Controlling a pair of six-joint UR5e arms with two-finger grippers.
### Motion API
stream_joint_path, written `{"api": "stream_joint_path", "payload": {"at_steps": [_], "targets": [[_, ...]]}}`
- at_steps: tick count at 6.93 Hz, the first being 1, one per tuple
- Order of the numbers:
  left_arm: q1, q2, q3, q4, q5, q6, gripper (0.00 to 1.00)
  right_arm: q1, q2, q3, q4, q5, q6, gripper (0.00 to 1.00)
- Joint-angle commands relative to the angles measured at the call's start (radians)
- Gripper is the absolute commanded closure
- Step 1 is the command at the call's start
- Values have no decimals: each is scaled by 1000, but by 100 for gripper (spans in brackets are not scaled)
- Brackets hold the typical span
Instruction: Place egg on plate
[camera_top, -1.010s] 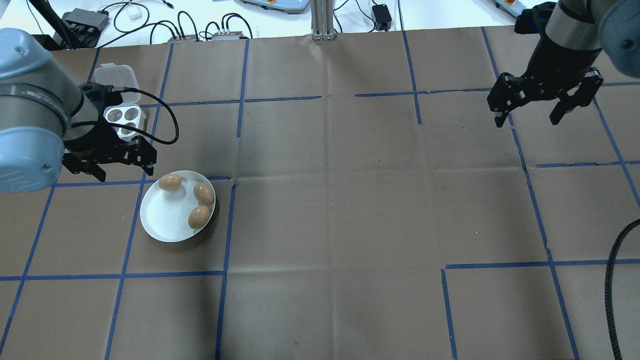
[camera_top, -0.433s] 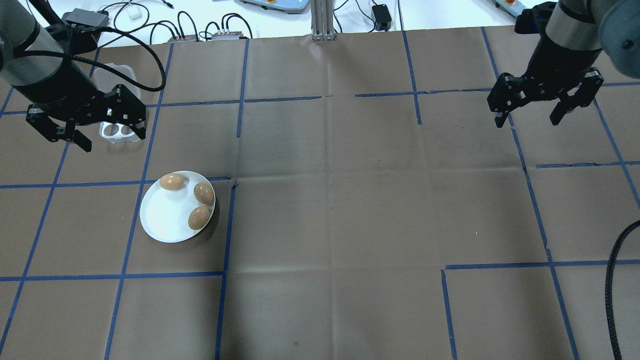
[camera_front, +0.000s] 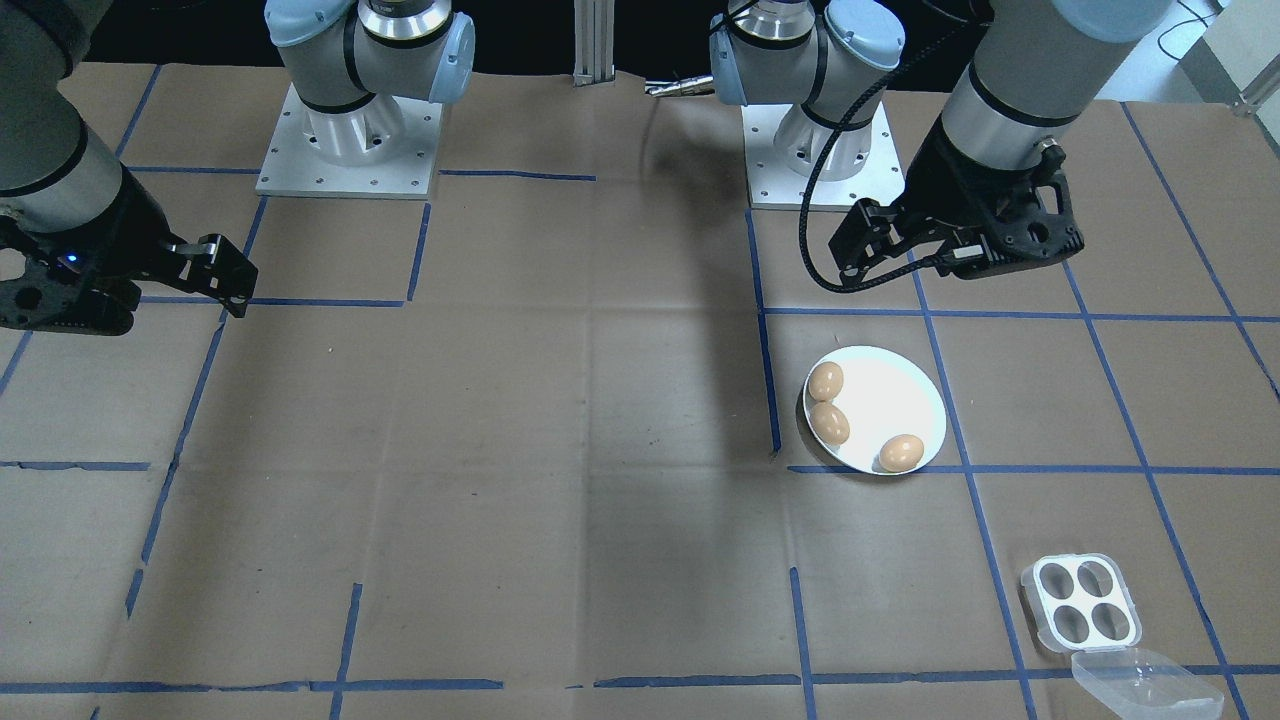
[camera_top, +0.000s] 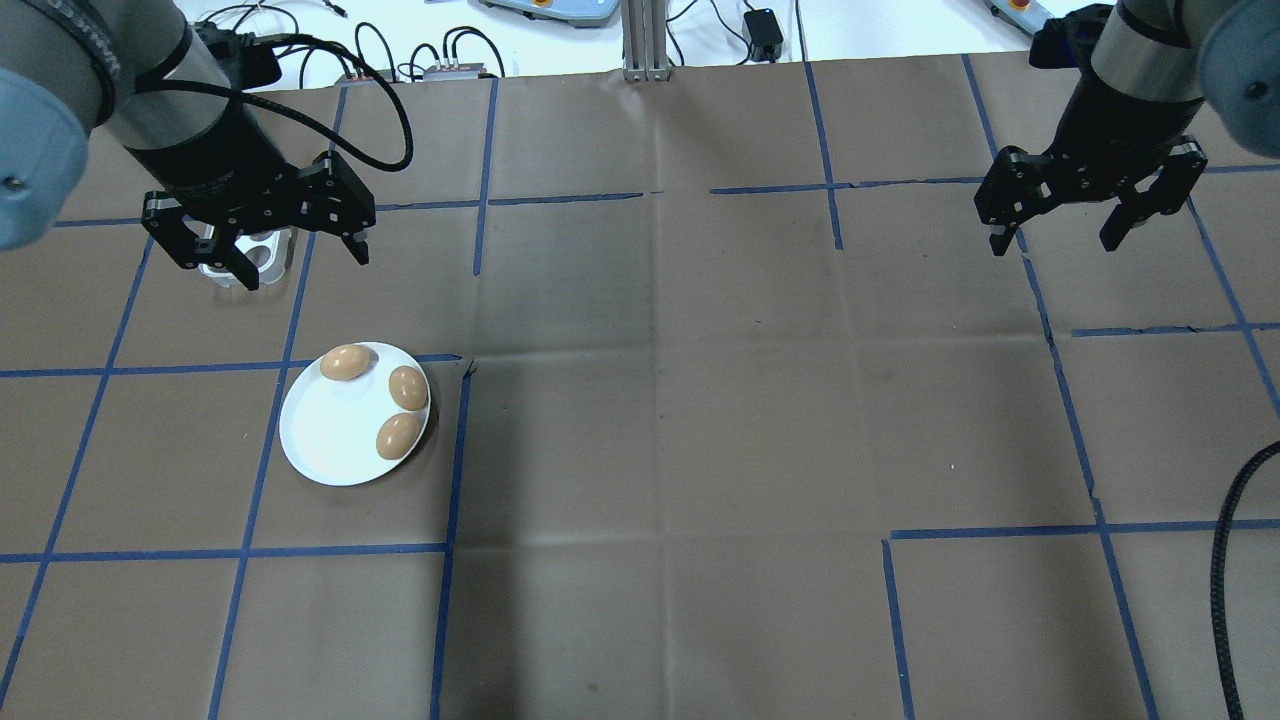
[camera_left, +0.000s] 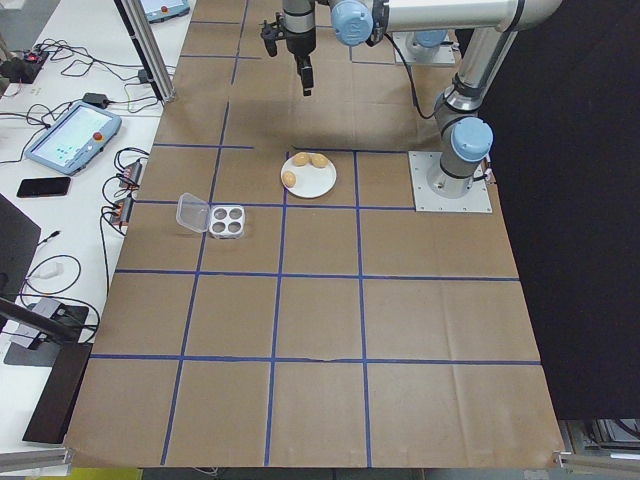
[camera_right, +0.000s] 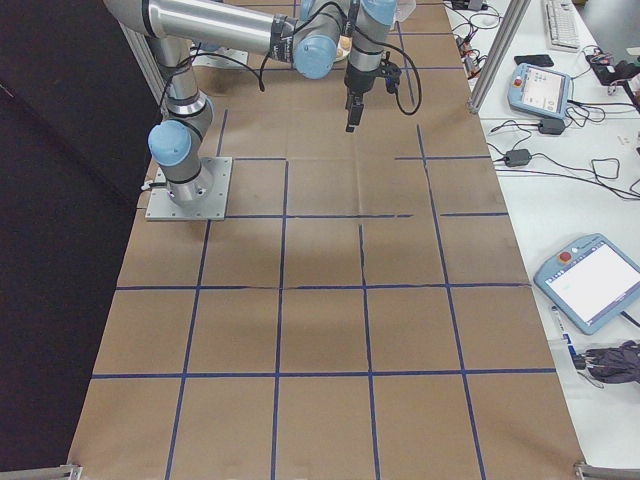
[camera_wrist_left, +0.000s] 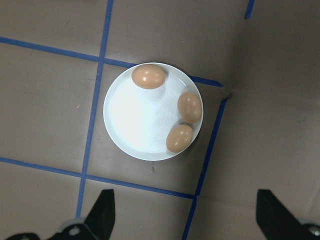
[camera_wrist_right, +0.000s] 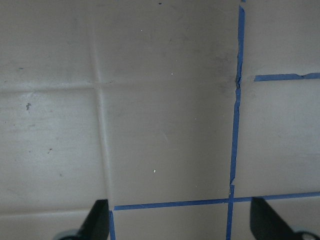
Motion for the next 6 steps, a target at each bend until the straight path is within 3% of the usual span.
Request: {"api": "stream_joint_path", "payload": {"at_steps": [1,6], "targets": [[-65,-2,4,1,15,-37,1,0,0,0,0,0,0,0],[-67,21,2,-4,18,102,1,0,0,0,0,0,0,0]]}}
